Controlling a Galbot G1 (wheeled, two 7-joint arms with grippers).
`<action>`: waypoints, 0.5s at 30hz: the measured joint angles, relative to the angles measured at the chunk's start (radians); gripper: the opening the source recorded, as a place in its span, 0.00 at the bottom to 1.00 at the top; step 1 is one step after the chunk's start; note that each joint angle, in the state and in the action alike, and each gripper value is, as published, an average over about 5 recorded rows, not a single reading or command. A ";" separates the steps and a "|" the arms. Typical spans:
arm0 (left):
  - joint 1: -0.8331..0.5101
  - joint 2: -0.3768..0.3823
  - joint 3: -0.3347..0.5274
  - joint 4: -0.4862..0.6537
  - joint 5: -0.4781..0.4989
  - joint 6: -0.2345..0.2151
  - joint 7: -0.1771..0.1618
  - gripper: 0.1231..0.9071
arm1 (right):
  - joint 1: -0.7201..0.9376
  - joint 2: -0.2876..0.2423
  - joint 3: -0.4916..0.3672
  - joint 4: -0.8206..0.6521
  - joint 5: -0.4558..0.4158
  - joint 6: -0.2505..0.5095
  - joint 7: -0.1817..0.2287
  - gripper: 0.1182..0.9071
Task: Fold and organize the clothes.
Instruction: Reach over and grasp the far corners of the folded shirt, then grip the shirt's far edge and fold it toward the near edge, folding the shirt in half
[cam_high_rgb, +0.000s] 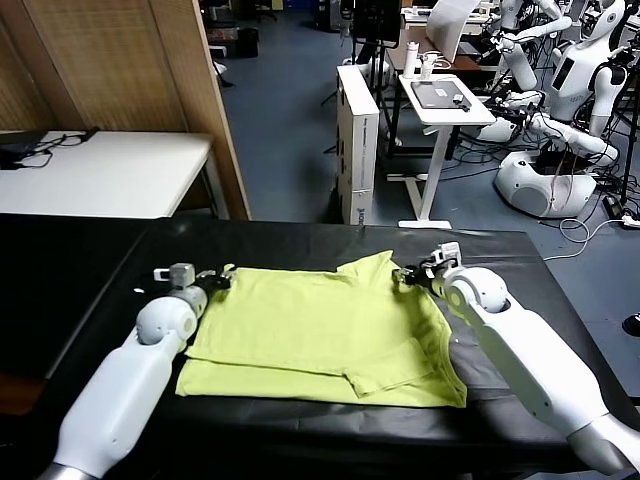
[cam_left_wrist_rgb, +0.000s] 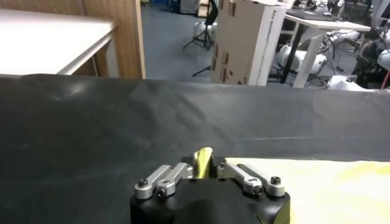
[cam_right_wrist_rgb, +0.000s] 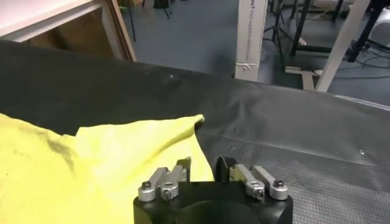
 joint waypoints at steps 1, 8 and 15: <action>0.000 -0.001 -0.001 -0.001 0.000 -0.001 -0.001 0.11 | -0.002 0.001 0.002 0.001 0.000 0.007 -0.001 0.04; 0.020 0.009 -0.023 -0.036 -0.017 -0.003 -0.015 0.11 | -0.025 -0.014 0.034 0.032 0.012 0.066 -0.006 0.03; 0.075 0.039 -0.056 -0.130 -0.037 0.007 -0.034 0.11 | -0.069 -0.050 0.074 0.108 0.049 0.132 -0.004 0.03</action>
